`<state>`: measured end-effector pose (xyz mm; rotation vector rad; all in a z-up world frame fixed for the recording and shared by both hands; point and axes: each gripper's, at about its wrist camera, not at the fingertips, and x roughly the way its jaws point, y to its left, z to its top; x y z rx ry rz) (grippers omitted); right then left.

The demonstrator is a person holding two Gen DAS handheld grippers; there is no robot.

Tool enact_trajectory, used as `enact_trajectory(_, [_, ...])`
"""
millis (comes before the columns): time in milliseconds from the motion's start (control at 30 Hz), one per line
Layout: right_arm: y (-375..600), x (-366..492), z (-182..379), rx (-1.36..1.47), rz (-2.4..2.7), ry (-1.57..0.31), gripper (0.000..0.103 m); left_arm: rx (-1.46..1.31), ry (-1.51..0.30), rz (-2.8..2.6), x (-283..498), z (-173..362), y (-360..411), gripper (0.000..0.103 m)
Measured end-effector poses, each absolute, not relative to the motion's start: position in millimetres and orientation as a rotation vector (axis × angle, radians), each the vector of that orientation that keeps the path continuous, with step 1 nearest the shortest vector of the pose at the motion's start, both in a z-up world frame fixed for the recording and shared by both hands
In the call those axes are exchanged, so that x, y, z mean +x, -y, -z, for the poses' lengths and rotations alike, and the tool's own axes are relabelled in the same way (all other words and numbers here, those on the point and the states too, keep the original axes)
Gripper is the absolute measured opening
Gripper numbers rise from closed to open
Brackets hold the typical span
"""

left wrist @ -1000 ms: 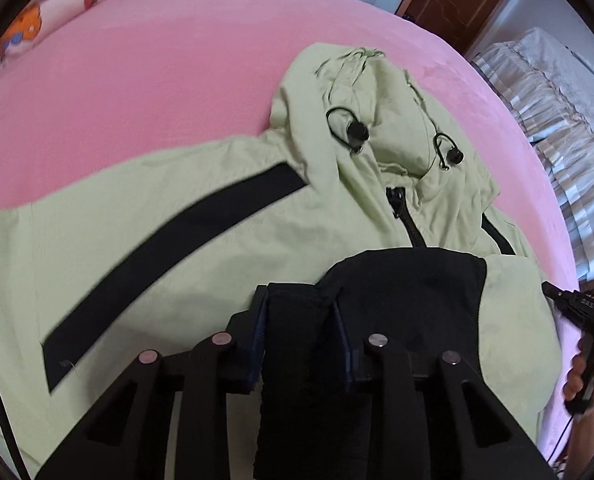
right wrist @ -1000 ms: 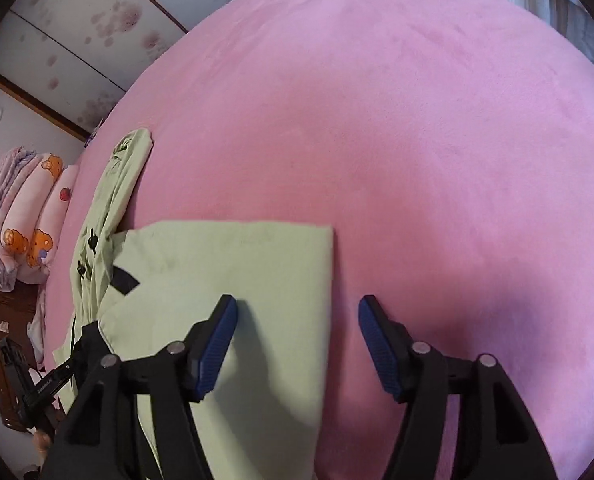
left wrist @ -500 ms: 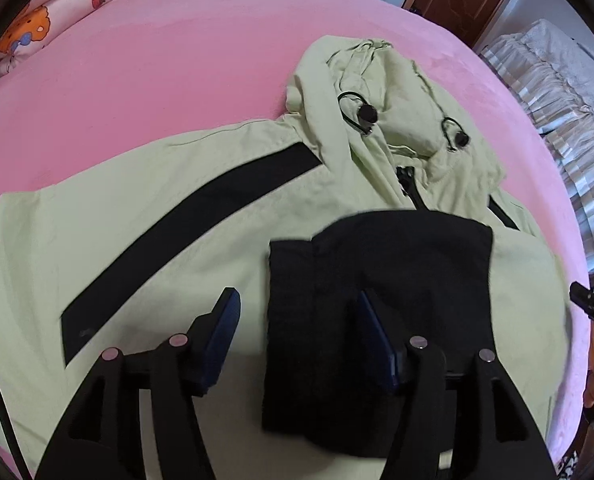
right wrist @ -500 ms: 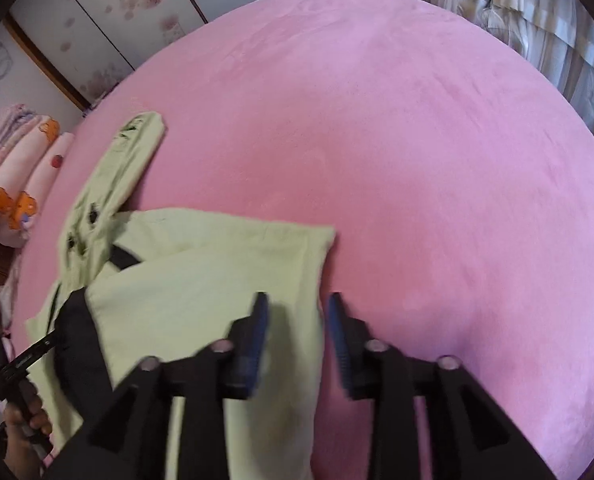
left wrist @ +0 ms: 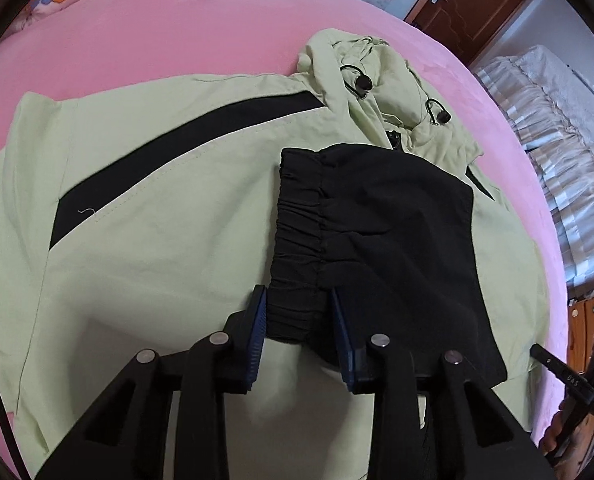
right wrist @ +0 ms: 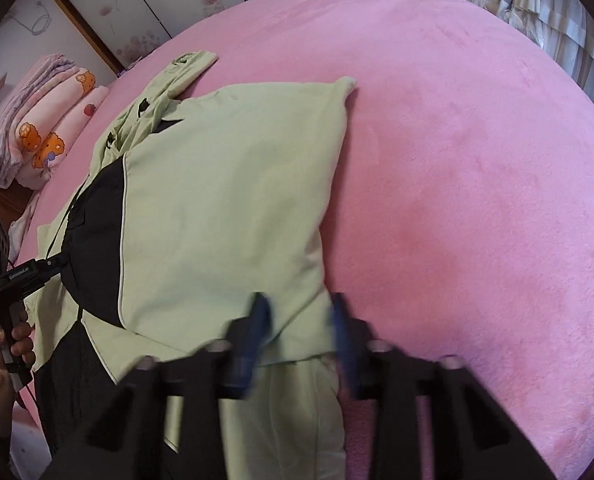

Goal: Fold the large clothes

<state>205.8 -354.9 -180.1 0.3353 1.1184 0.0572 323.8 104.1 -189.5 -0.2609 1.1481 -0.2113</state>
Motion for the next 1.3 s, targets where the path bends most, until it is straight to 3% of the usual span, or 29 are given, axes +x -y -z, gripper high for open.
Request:
enact_trajectory(67, [353.0, 200.4, 171.1, 0.313, -0.027, -1.094, 0.013, -0.221, -1.140, 0.205, 317.3, 184.7, -98.9, 0.027])
enact_trajectory(300, [348.0, 202.4, 185.3, 0.268, 0.034, -1.119, 0.015, -0.120, -1.158, 0.191, 305.5, 190.4, -96.1, 0.028])
enact_trajectory(467, [336.8, 191.5, 152.5, 0.161, 0.148, -1.070, 0.031, 0.000, -1.132, 0.105, 293.2, 164.7, -90.5, 0.042])
enact_trajectory(633, [291.4, 183.2, 115.4, 0.024, 0.135, -0.904, 0.032, 0.079, -0.988, 0.099, 268.9, 133.7, -65.1, 0.057])
enact_trajectory(800, [234.7, 220.2, 120.5, 0.078, -0.041, -0.911, 0.032, -0.002, -0.955, 0.142, 281.2, 129.4, -29.2, 0.058])
enact_trajectory(1000, [198.6, 275.3, 168.9, 0.137, -0.133, -1.028, 0.032, -0.078, -1.030, 0.158, 307.2, 162.2, -3.3, 0.058])
enact_trajectory(1233, [264.6, 278.2, 180.6, 0.065, 0.093, -0.991, 0.027, -0.031, -1.051, 0.171, 318.7, 185.0, -30.7, 0.057])
enact_trajectory(1300, [294.8, 272.0, 178.7, 0.085, 0.133, -0.985, 0.021, -0.030, -1.046, 0.209, 318.0, 184.9, -35.0, 0.057])
